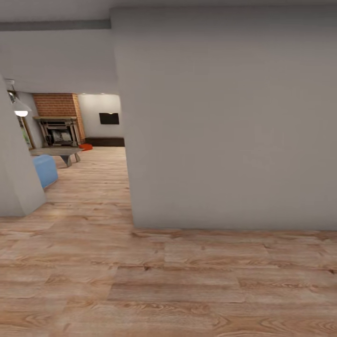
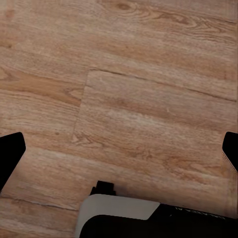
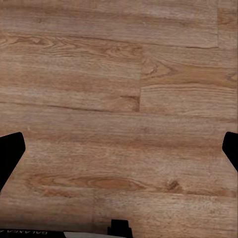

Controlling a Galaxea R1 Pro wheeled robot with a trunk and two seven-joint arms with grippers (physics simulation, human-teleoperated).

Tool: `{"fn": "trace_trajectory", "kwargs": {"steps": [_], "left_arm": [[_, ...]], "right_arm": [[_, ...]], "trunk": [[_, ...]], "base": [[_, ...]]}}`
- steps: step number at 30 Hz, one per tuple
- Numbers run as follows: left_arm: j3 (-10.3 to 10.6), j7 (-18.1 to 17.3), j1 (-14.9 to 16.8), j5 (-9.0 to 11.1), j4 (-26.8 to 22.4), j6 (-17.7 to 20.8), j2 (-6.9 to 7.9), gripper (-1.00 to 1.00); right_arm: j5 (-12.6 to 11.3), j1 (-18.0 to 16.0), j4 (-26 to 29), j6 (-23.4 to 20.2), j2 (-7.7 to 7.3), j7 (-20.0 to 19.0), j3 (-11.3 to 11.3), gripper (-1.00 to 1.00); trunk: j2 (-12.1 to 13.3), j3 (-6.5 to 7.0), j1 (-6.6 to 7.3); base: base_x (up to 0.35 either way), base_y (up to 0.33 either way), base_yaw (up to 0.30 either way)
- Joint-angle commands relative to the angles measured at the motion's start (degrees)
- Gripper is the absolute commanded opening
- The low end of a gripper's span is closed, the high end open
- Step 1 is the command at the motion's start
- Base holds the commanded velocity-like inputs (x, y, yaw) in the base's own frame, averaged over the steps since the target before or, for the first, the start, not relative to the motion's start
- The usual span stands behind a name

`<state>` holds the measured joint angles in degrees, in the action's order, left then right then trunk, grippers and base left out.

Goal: Move the two storage containers from the living room to the garage. In the garage, place one container on the floor and stack the other container on top of it (either order is fine).

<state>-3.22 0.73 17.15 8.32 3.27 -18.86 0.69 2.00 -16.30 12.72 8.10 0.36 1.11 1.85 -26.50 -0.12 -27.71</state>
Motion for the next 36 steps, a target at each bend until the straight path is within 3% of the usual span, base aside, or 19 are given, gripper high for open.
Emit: {"fn": "trace_trajectory", "kwargs": {"steps": [1, 10, 36], "left_arm": [[-0.30, -0.03, 0.08, 0.03, 0.25, -0.38, 0.01, 1.00], [-0.30, -0.03, 0.08, 0.03, 0.25, -0.38, 0.02, 1.00], [-0.30, -0.02, 0.08, 0.02, 0.25, -0.38, 0.02, 1.00]], "right_arm": [[0.21, -0.03, -0.06, 0.16, -0.01, 0.12, 0.17, 1.00], [0.13, -0.02, -0.06, 0.16, 0.11, 0.39, 0.17, 1.00], [0.12, 0.00, -0.06, 0.14, 0.17, 0.47, 0.16, 1.00]], "trunk": [[-0.03, -0.02, -0.05], [-0.03, 0.03, -0.05], [-0.03, 0.65, -0.05]], "base": [[0.323, 0.000, 0.000], [0.323, 0.000, 0.052], [0.323, 0.000, 0.268]]}}
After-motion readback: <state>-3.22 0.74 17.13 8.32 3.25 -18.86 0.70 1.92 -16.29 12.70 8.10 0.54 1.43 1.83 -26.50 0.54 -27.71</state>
